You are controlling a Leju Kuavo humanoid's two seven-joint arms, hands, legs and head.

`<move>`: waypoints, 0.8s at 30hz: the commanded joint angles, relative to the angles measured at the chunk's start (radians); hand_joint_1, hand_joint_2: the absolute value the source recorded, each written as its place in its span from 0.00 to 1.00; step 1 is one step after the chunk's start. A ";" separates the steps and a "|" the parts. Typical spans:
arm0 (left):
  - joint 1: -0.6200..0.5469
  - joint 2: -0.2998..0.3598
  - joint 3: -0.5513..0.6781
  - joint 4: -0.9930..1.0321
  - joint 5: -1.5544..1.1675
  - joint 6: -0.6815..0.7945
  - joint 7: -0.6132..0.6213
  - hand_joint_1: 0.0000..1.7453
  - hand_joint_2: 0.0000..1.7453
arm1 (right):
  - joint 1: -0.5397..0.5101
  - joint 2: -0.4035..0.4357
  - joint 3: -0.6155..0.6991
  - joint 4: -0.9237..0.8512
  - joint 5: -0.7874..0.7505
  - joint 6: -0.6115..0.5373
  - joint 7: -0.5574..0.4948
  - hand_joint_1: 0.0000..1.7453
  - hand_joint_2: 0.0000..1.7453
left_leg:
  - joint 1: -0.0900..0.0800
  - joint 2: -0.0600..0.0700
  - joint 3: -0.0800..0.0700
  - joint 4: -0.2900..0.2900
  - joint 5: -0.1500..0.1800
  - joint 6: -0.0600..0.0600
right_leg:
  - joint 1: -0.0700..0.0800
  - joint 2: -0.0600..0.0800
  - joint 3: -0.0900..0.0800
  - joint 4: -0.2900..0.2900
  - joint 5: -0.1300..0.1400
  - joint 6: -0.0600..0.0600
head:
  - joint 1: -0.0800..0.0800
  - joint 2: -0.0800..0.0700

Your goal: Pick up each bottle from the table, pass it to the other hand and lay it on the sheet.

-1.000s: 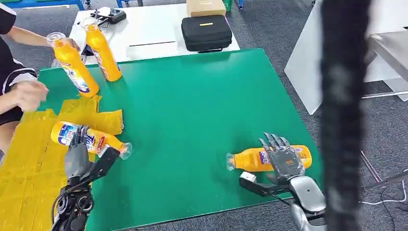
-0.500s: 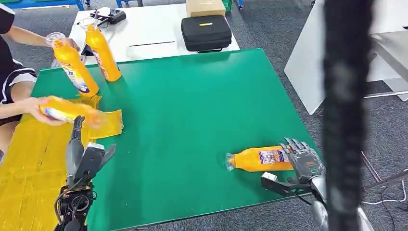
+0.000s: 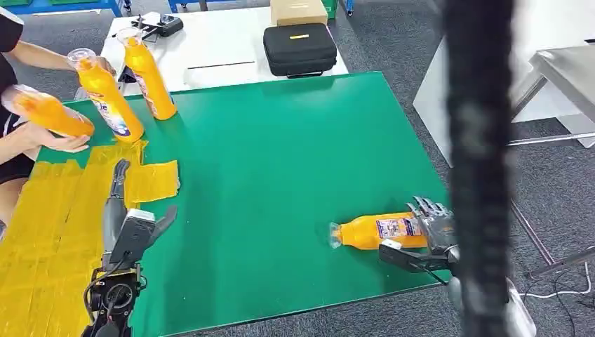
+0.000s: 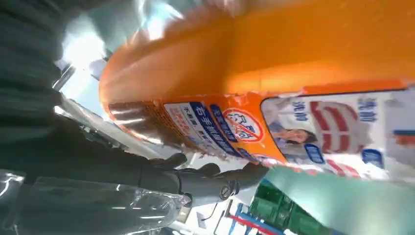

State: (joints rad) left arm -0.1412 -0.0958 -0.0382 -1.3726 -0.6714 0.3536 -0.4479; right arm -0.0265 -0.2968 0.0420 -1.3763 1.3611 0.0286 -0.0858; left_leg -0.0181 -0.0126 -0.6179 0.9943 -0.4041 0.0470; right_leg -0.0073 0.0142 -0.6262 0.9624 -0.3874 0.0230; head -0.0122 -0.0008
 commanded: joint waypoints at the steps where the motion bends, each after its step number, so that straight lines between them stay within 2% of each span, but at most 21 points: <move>1: -0.046 0.004 -0.056 0.053 0.022 -0.005 -0.002 0.00 1.00 | -0.101 0.062 0.058 0.323 0.010 0.006 -0.018 1.00 1.00 | 0.002 0.001 0.006 -0.001 -0.001 -0.004 | 0.002 0.000 0.007 -0.002 0.000 -0.001 | 0.000 0.000; 6: -0.051 -0.001 -0.065 0.066 0.035 -0.004 -0.008 0.00 1.00 | -0.131 0.083 0.060 0.375 0.010 -0.004 -0.005 1.00 1.00 | 0.003 0.002 0.011 -0.001 -0.001 -0.004 | 0.003 -0.001 0.011 -0.004 0.001 -0.001 | 0.000 0.000; 8: -0.041 -0.010 -0.065 0.030 0.158 -0.094 -0.039 0.00 1.00 | -0.139 0.091 0.048 0.381 0.022 -0.044 0.020 1.00 1.00 | 0.002 0.004 0.014 -0.001 -0.001 -0.001 | 0.003 0.001 0.014 -0.004 0.000 -0.001 | 0.000 0.000; 10: -0.025 -0.013 -0.068 -0.003 0.191 -0.121 -0.043 0.00 1.00 | -0.139 0.096 0.040 0.370 0.020 -0.057 0.023 1.00 1.00 | 0.002 0.005 0.017 0.000 -0.004 -0.004 | 0.002 0.004 0.016 -0.003 0.000 -0.002 | 0.000 0.000; 12: 0.005 -0.010 -0.082 -0.062 0.231 -0.166 -0.060 0.00 1.00 | -0.139 0.127 0.009 0.337 -0.003 -0.129 0.016 1.00 1.00 | 0.002 0.007 0.018 0.000 -0.004 -0.003 | 0.002 0.005 0.017 -0.003 -0.001 -0.001 | 0.001 0.000; 14: 0.031 -0.005 -0.104 -0.114 0.254 -0.212 -0.057 0.00 1.00 | -0.148 0.193 -0.051 0.289 -0.080 -0.240 0.001 1.00 1.00 | 0.001 0.009 0.019 0.000 -0.005 -0.002 | 0.002 0.008 0.017 -0.003 -0.001 0.000 | 0.001 0.000; 15: 0.038 -0.006 -0.108 -0.128 0.254 -0.215 -0.054 0.00 1.00 | -0.154 0.202 -0.046 0.279 -0.079 -0.237 0.006 1.00 1.00 | 0.003 0.009 0.017 0.001 -0.005 -0.006 | 0.003 0.006 0.016 -0.002 -0.002 -0.001 | 0.001 0.000; 16: 0.040 -0.004 -0.115 -0.132 0.259 -0.227 -0.050 0.00 1.00 | -0.155 0.224 -0.065 0.258 -0.123 -0.268 -0.005 1.00 1.00 | 0.002 0.010 0.018 0.000 -0.005 -0.003 | 0.002 0.009 0.016 -0.003 0.000 -0.001 | 0.000 0.000; 17: 0.038 0.002 -0.132 -0.136 0.273 -0.259 -0.045 0.00 1.00 | -0.156 0.269 -0.106 0.231 -0.251 -0.318 -0.074 1.00 1.00 | 0.001 0.010 0.017 0.000 -0.005 -0.004 | 0.002 0.009 0.015 -0.002 0.000 -0.001 | 0.000 0.000; 19: 0.027 0.003 -0.158 -0.131 0.287 -0.289 -0.040 0.00 1.00 | -0.151 0.303 -0.112 0.186 -0.328 -0.350 -0.109 1.00 1.00 | 0.002 0.010 0.016 0.000 -0.005 -0.006 | 0.002 0.007 0.015 -0.001 0.002 0.000 | 0.000 0.000; 20: 0.012 0.012 -0.186 -0.120 0.310 -0.328 -0.036 0.00 1.00 | -0.146 0.320 -0.109 0.166 -0.434 -0.366 -0.179 1.00 1.00 | 0.003 0.010 0.016 0.001 -0.004 -0.007 | 0.003 0.007 0.014 0.000 0.001 -0.001 | 0.000 0.000; 22: -0.006 0.015 -0.216 -0.102 0.316 -0.351 -0.030 0.00 1.00 | -0.147 0.342 -0.098 0.146 -0.540 -0.366 -0.242 1.00 1.00 | 0.001 0.007 0.011 0.001 -0.001 -0.004 | 0.002 0.005 0.010 0.001 0.001 -0.001 | 0.000 0.000; 23: -0.023 0.022 -0.247 -0.086 0.313 -0.366 -0.025 0.00 1.00 | -0.153 0.367 -0.105 0.136 -0.690 -0.351 -0.337 1.00 1.00 | 0.002 0.006 0.010 0.002 -0.001 -0.004 | 0.002 0.004 0.010 0.001 0.000 -0.001 | 0.000 0.000; 24: -0.029 0.019 -0.254 -0.081 0.313 -0.366 -0.025 0.00 1.00 | -0.159 0.367 -0.096 0.145 -0.696 -0.352 -0.340 1.00 1.00 | 0.003 0.005 0.010 0.002 -0.002 -0.005 | 0.003 0.003 0.010 0.001 -0.001 -0.001 | 0.000 0.000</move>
State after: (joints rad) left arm -0.1077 -0.1053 -0.1614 -1.4981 -0.3757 0.0480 -0.4925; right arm -0.1527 -0.0781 -0.0138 -1.1739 0.9801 -0.3167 -0.2298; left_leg -0.0173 -0.0090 -0.6125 0.9942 -0.4010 0.0487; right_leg -0.0068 0.0182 -0.6205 0.9614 -0.3830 0.0239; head -0.0122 -0.0008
